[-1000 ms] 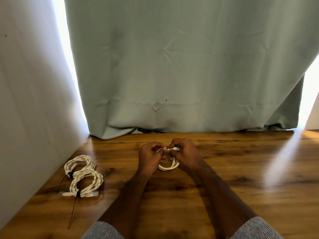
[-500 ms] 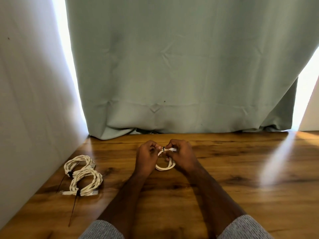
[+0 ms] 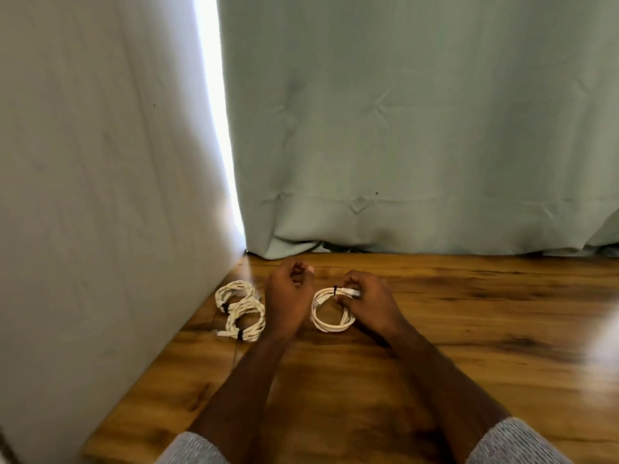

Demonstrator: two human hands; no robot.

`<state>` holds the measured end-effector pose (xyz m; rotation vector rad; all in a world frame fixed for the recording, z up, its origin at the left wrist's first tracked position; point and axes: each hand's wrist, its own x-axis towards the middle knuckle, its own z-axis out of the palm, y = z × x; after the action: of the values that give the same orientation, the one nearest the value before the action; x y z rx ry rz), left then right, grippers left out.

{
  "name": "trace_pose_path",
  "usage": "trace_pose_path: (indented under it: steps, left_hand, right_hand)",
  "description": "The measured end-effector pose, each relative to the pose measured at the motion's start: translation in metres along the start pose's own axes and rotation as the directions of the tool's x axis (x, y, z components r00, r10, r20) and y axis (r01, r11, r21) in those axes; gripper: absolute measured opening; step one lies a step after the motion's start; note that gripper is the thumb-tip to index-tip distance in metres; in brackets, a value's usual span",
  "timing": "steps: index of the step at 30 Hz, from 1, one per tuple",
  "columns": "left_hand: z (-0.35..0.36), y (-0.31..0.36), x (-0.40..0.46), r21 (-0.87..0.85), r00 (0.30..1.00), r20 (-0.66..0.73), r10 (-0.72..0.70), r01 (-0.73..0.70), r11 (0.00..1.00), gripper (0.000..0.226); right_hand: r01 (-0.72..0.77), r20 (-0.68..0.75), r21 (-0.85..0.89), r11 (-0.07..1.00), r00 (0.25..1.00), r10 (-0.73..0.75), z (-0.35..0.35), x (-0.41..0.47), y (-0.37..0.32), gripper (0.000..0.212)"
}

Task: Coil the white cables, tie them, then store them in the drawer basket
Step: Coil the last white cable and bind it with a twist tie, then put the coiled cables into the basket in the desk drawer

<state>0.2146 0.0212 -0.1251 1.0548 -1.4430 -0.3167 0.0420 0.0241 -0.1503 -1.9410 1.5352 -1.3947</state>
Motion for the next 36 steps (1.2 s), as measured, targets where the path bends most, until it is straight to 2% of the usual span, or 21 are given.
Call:
trace_pose_path:
  steps: [3,5,10,15,18,21,24,28,30,33,34,36]
  left_hand:
    - [-0.048,-0.007,0.007,0.097,0.995,-0.105,-0.003,0.013,0.995,0.008]
    - [-0.081,-0.016,0.011,0.209,0.986,-0.163,-0.038,0.073,0.975,0.012]
    - [-0.137,-0.040,0.004,0.433,0.940,-0.178,-0.291,0.341,0.834,0.012]
    - [-0.145,-0.044,-0.021,0.502,0.924,-0.063,-0.376,0.356,0.789,0.024]
    - [-0.139,-0.045,-0.029,0.540,0.916,0.023,-0.400,0.326,0.776,0.026]
    - [-0.131,-0.048,-0.034,0.529,0.895,0.166,-0.414,0.274,0.803,0.021]
    - [-0.123,-0.045,-0.035,0.516,0.866,0.300,-0.401,0.207,0.832,0.029]
    - [-0.109,-0.045,-0.032,0.490,0.850,0.389,-0.355,0.135,0.861,0.037]
    - [-0.101,-0.048,-0.032,0.468,0.873,0.348,-0.343,0.155,0.870,0.039]
    - [-0.087,-0.050,-0.033,0.481,0.942,0.123,-0.313,0.219,0.849,0.019]
    - [-0.083,-0.047,-0.032,0.511,0.941,0.065,-0.332,0.254,0.821,0.029]
    - [-0.074,-0.043,-0.030,0.580,0.904,0.035,-0.426,0.329,0.746,0.057]
  right_hand:
    - [-0.057,0.015,0.014,0.998,0.998,0.057,0.018,-0.003,-0.008,0.019]
    - [-0.104,0.022,0.038,0.994,0.994,0.104,0.027,-0.006,-0.014,0.017]
    - [-0.227,0.038,0.100,0.969,0.974,0.224,0.040,-0.014,-0.018,0.013]
    - [-0.303,0.000,0.115,0.946,0.952,0.305,0.041,-0.018,-0.015,0.014]
    - [-0.297,-0.037,0.090,0.951,0.953,0.301,0.041,-0.022,-0.015,0.011]
    - [-0.301,-0.053,0.055,0.952,0.951,0.303,0.038,-0.027,-0.014,0.011]
    - [-0.326,-0.077,0.049,0.944,0.941,0.329,0.030,-0.032,-0.013,0.010]
    - [-0.347,-0.121,0.011,0.938,0.931,0.345,0.017,-0.037,-0.013,0.008]
    - [-0.366,-0.146,0.011,0.930,0.920,0.364,0.011,-0.039,-0.011,0.008]
    - [-0.393,-0.165,0.022,0.919,0.905,0.391,0.007,-0.040,-0.010,0.009]
    - [-0.395,-0.165,0.019,0.918,0.905,0.393,0.005,-0.041,-0.009,0.011]
    - [-0.393,-0.162,0.014,0.920,0.907,0.390,0.003,-0.041,-0.011,0.012]
